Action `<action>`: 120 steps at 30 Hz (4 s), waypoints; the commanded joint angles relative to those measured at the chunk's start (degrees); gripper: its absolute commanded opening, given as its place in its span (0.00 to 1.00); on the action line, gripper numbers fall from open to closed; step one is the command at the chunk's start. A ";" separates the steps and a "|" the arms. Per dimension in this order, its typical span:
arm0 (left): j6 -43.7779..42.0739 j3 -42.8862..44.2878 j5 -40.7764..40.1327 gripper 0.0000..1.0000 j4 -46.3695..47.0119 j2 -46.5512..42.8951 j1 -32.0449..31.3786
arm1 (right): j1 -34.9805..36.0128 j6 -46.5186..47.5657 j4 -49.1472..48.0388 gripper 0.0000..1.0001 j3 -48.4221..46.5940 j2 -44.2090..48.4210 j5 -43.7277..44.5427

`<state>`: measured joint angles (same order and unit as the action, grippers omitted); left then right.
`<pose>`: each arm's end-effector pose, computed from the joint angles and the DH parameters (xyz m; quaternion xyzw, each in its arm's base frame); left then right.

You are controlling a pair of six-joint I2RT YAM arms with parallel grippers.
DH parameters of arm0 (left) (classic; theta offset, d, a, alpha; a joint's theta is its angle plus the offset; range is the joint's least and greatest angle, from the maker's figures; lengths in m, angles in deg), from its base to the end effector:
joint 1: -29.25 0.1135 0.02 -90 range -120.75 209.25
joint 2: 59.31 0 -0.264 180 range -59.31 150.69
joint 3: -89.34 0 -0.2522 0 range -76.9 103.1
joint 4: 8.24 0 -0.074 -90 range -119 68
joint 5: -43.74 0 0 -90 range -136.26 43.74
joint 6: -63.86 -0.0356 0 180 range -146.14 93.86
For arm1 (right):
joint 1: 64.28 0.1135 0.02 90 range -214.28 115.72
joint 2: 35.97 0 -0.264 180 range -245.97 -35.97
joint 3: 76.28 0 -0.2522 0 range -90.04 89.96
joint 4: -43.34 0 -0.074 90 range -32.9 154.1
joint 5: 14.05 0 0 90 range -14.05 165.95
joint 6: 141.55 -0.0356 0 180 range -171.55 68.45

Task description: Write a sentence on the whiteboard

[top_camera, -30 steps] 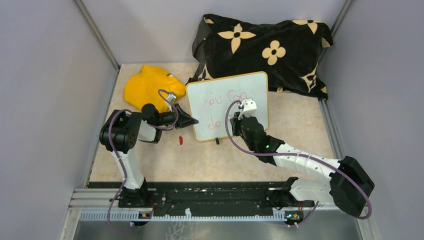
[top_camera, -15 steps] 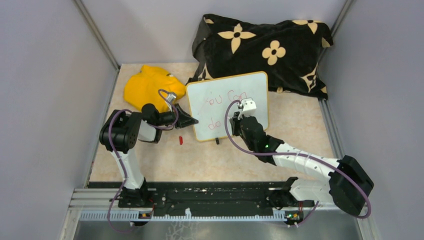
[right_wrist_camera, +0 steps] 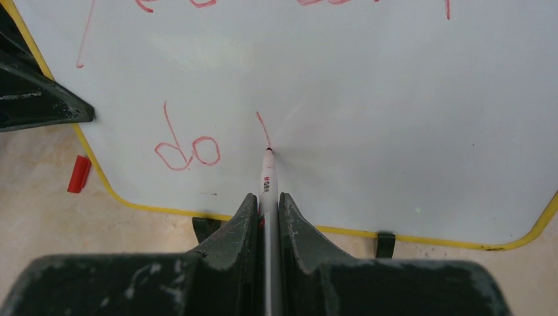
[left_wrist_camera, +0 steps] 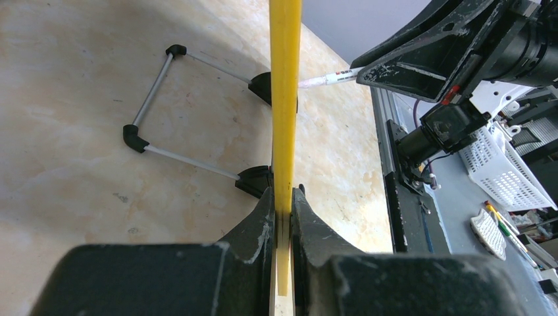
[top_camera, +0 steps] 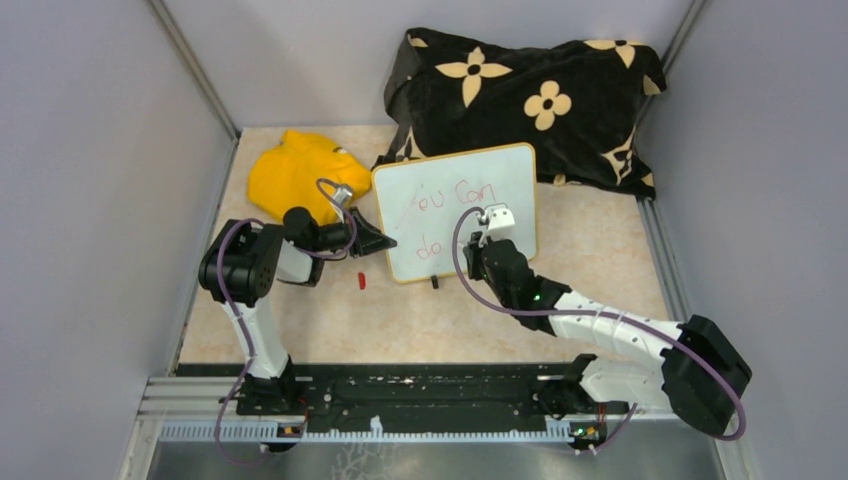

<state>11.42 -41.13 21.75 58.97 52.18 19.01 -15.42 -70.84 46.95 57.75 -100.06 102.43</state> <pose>0.3112 -0.0898 0.1445 0.2695 0.6405 -0.5927 0.4072 0.1716 0.1723 0.2333 -0.0813 0.8118 0.1490 0.5587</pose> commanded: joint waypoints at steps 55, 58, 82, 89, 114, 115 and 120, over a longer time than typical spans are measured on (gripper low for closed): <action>-1.37 0.35 1.09 0.00 -2.30 -0.32 -1.05 | 1.25 -1.11 -4.96 0.00 -0.23 1.12 -1.64; -1.38 0.34 1.16 0.00 -2.31 -0.29 -1.02 | 1.26 -1.27 -5.24 0.00 -0.16 0.68 -0.74; -1.43 0.28 1.12 0.00 -2.31 -0.30 -1.05 | 0.27 -1.43 -1.01 0.00 0.13 1.70 4.35; -1.29 0.33 1.08 0.00 -2.26 -0.21 -1.09 | -0.08 -1.54 0.02 0.00 0.34 2.56 5.21; -1.37 0.31 1.14 0.00 -2.30 -0.24 -1.19 | -1.25 1.08 -3.73 0.00 -4.72 3.13 2.36; -1.35 0.30 1.08 0.00 -2.26 -0.27 -1.19 | -1.38 1.09 -3.89 0.00 -4.90 2.62 2.27; -1.36 0.32 1.14 0.00 -2.31 -0.23 -1.19 | -1.93 0.67 -3.93 0.00 -5.15 1.12 2.60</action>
<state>11.31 -41.11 21.79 58.90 52.11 18.99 -16.71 -70.60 45.72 55.28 -98.20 104.53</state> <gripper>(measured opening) 0.135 0.106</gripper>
